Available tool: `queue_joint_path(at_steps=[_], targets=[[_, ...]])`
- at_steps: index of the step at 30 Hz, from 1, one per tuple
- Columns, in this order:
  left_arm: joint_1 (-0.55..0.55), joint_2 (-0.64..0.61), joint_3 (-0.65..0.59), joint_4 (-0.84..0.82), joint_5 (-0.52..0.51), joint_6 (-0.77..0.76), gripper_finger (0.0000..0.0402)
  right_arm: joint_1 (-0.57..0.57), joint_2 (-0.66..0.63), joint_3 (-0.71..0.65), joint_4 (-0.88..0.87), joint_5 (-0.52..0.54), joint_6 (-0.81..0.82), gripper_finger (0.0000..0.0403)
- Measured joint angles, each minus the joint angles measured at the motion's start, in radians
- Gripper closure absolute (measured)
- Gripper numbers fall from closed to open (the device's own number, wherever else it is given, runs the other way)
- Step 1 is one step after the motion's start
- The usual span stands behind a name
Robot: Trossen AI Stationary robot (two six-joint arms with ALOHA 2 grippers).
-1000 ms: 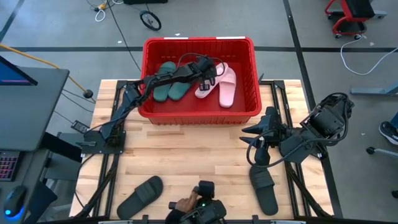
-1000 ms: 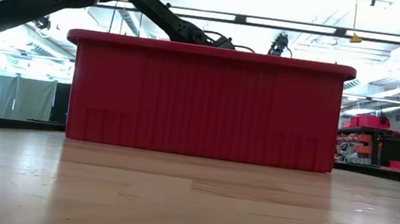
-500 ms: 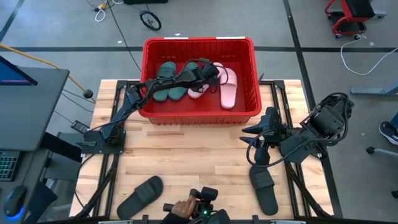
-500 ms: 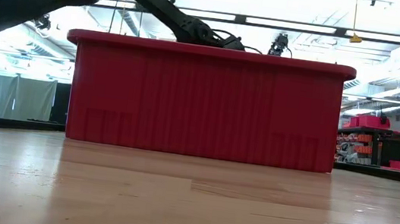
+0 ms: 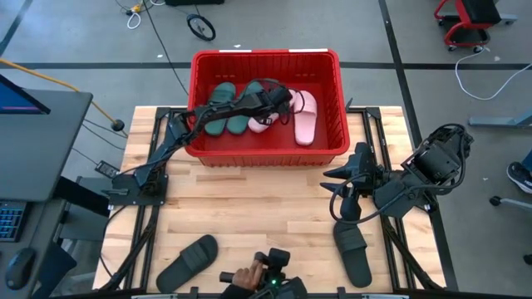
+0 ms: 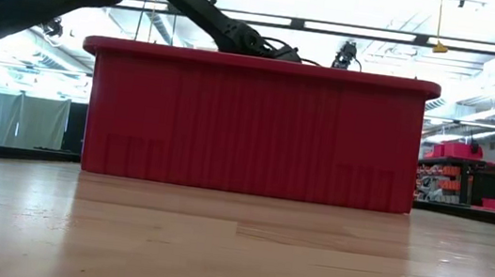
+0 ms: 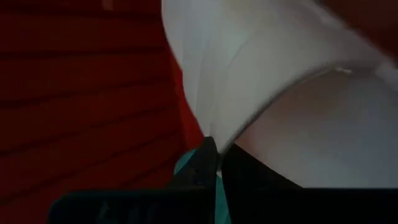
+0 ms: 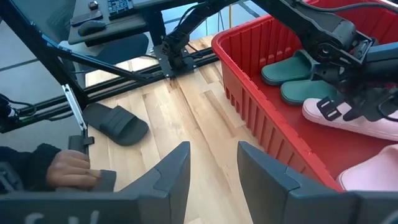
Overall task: Pick and place slides into bin
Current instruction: Put the pink slipper into the red bin
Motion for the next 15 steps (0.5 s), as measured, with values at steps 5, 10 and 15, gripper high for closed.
queue_joint_path(at_steps=[5, 10, 15], targets=[[0.026, 0.001, 0.000, 0.015, 0.118, -0.092, 0.0356, 0.000, 0.000, 0.000, 0.000, 0.000, 0.000, 0.0265], [0.053, 0.002, 0.000, 0.031, 0.129, -0.230, 0.0325, 0.000, 0.000, 0.000, 0.000, 0.000, 0.007, 0.0265], [0.069, 0.002, 0.000, 0.031, 0.102, -0.389, 0.0286, 0.000, 0.004, 0.000, 0.000, 0.000, 0.014, 0.0265]])
